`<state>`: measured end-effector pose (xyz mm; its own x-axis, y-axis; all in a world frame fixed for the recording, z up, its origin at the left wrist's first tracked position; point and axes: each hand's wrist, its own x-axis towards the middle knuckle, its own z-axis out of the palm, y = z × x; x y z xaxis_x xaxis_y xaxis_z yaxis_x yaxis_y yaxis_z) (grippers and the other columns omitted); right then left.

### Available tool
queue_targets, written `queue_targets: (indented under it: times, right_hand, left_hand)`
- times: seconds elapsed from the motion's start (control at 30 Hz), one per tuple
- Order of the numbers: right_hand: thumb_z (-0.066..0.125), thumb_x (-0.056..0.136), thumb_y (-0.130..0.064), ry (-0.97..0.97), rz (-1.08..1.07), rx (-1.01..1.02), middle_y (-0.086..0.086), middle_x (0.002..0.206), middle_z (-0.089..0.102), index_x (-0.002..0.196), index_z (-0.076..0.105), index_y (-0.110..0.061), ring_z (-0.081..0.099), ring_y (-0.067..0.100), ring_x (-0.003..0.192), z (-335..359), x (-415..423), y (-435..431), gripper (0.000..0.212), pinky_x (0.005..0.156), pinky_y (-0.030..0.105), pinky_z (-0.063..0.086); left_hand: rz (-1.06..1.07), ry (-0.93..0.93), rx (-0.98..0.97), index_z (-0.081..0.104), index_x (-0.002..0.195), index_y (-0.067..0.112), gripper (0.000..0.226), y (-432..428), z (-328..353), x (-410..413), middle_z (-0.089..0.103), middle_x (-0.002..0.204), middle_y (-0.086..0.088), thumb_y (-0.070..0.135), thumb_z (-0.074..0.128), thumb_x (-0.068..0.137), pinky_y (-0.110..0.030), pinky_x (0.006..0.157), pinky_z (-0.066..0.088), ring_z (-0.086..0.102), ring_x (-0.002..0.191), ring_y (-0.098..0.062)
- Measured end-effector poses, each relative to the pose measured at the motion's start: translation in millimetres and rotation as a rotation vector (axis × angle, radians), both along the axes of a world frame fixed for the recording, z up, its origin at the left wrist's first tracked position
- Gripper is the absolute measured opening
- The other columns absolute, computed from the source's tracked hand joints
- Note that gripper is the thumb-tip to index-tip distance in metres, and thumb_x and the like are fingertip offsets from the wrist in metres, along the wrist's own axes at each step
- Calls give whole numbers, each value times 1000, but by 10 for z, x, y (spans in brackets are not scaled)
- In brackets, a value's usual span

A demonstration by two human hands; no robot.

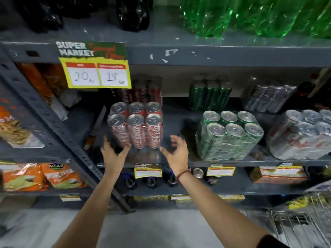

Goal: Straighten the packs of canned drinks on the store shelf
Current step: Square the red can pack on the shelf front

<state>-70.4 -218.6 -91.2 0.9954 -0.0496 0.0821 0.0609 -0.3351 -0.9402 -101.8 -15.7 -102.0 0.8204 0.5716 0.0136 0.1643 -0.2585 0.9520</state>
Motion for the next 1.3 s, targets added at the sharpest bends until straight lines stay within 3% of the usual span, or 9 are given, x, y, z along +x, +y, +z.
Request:
queue_targets:
  times: [0.07,0.23,0.33,0.47,0.53,0.7,0.83,0.93,1.3]
  right_hand:
    - [83,68,-18,64,56,-44,14,126,51,130,47,-7,53,27,114,51,132,125,72,102,41,43]
    - [91,54,-28,109,167,-61,14,133,52,139,37,-13,47,27,127,57,276,323,102,107,42,40]
    - [87,63,-15,136,191,4,10,136,53,142,31,-16,49,19,124,53,239,346,97,103,29,38]
    - [80,71,-9,146,163,18,8,135,56,145,28,-20,51,22,125,-2,206,373,91,108,34,39]
    - [78,73,-8,154,160,-5,8,134,57,145,28,-20,51,21,125,-11,180,360,89,106,29,37]
    - [78,72,-7,115,161,-38,7,131,59,144,31,-17,52,15,118,-65,61,292,86,101,24,37]
    - [81,70,-10,83,132,-79,6,127,62,142,35,-16,54,14,114,-131,-42,267,86,102,27,41]
    - [82,68,-13,46,120,-95,7,123,64,140,38,-16,57,21,115,-164,-118,261,85,102,37,45]
    - [79,73,-15,49,107,-171,12,120,60,143,31,-16,49,24,117,-207,-203,254,85,99,32,39]
  left_hand:
    - [-160,8,1,19,150,17,89,94,-15,53,36,152,-7,20,74,80,-46,114,32,36,139,-22]
    - [-215,87,37,27,145,13,88,227,15,193,48,144,-9,21,79,75,-44,107,41,47,130,-26]
    - [-213,105,56,34,141,11,86,230,38,210,52,140,-10,25,82,71,-45,107,41,50,128,-27]
    - [-228,111,79,37,139,14,87,271,39,173,56,137,-9,31,84,67,-48,105,43,53,125,-26]
    - [-267,120,108,36,139,15,86,306,27,130,56,137,-8,30,83,69,-47,106,43,53,126,-25]
    - [-329,112,173,35,142,9,77,327,-12,-58,56,136,-10,9,76,77,-32,106,39,51,127,-21]
    - [-352,77,227,31,146,12,79,323,-7,-190,57,130,-1,7,74,79,-23,100,37,48,120,-8]
    - [-342,66,272,31,147,12,82,327,-9,-247,60,131,-4,10,76,78,-22,97,38,52,119,-11]
    - [-325,77,367,30,147,12,84,344,-60,-304,63,130,-10,17,77,77,-27,96,43,59,119,-24]
